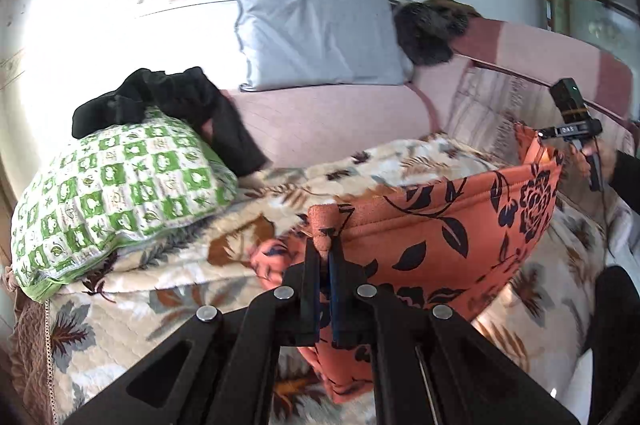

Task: Fold small clothes
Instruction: 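Lift the hem with both grippers and fold it toward the collar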

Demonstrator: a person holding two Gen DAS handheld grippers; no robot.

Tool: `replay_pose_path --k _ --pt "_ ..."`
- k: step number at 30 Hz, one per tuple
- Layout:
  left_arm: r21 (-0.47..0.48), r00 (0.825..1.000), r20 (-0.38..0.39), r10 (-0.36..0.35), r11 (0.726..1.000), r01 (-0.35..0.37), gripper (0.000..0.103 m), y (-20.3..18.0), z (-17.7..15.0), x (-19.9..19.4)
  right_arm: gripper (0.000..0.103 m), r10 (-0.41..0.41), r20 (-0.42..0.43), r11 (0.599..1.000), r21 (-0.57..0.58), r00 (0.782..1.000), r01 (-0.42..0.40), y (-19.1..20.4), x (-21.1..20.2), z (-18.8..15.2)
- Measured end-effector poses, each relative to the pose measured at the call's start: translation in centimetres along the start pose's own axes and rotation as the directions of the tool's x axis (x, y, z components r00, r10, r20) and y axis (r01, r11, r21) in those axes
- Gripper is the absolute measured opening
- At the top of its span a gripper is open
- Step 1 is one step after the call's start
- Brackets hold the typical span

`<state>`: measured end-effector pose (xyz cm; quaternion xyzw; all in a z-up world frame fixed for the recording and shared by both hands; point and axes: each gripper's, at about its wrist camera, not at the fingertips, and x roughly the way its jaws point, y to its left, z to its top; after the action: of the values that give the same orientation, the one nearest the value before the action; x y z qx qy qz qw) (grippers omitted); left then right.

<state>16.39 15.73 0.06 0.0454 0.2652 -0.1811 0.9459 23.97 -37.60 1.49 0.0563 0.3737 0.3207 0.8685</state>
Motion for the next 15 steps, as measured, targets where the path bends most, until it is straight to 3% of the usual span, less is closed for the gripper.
replay_pose_path --k 2,3,4,5,6,7,8,9,12,14,15 --pt "-0.043 0.996 -0.061 0.070 0.996 -0.073 0.007 2.1 0.7 5.1 0.008 -0.065 0.053 0.995 0.077 0.996 0.061 -3.2 2.3 2.6" --pt "-0.045 0.985 -0.109 0.133 0.989 -0.139 0.009 3.0 0.6 8.1 0.010 -0.061 0.043 0.989 0.135 0.997 0.055 -5.1 4.3 3.5" --pt "-0.015 0.966 -0.151 0.210 0.977 -0.215 0.019 3.7 0.0 11.0 0.010 -0.097 0.019 0.980 0.174 0.995 0.093 -6.8 6.6 3.9" --pt "0.010 0.929 -0.222 0.294 0.954 -0.300 0.048 4.4 -0.8 14.1 0.022 -0.170 -0.003 0.968 0.188 0.986 0.167 -8.1 8.6 3.8" --pt "0.025 0.875 -0.330 0.355 0.930 -0.368 0.059 5.4 -1.8 16.9 0.050 -0.218 -0.043 0.953 0.207 0.975 0.223 -9.4 10.6 3.3" --pt "0.027 0.843 -0.390 0.369 0.920 -0.390 0.059 6.1 -2.7 18.5 0.067 -0.239 -0.104 0.935 0.245 0.965 0.258 -10.5 12.4 2.4" --pt "0.011 0.840 -0.398 0.368 0.918 -0.397 0.059 6.4 -3.3 18.8 0.072 -0.258 -0.133 0.911 0.297 0.957 0.287 -11.3 13.4 1.3" --pt "-0.018 0.852 -0.370 0.370 0.914 -0.405 0.059 6.5 -3.5 18.0 0.072 -0.257 -0.138 0.896 0.336 0.956 0.289 -11.6 13.5 0.1" --pt "-0.094 0.880 -0.294 0.374 0.905 -0.416 0.061 6.5 -3.8 13.2 0.072 -0.278 -0.113 0.903 0.307 0.954 0.300 -9.4 11.0 -2.6" --pt "-0.221 0.909 -0.237 0.342 0.892 -0.394 0.077 5.9 -4.6 8.7 0.072 -0.255 -0.098 0.905 0.325 0.962 0.273 -7.4 8.3 -4.8" --pt "-0.292 0.932 -0.226 0.285 0.892 -0.344 0.080 5.5 -5.4 6.7 0.072 -0.228 -0.088 0.900 0.361 0.970 0.245 -6.3 6.8 -6.4"
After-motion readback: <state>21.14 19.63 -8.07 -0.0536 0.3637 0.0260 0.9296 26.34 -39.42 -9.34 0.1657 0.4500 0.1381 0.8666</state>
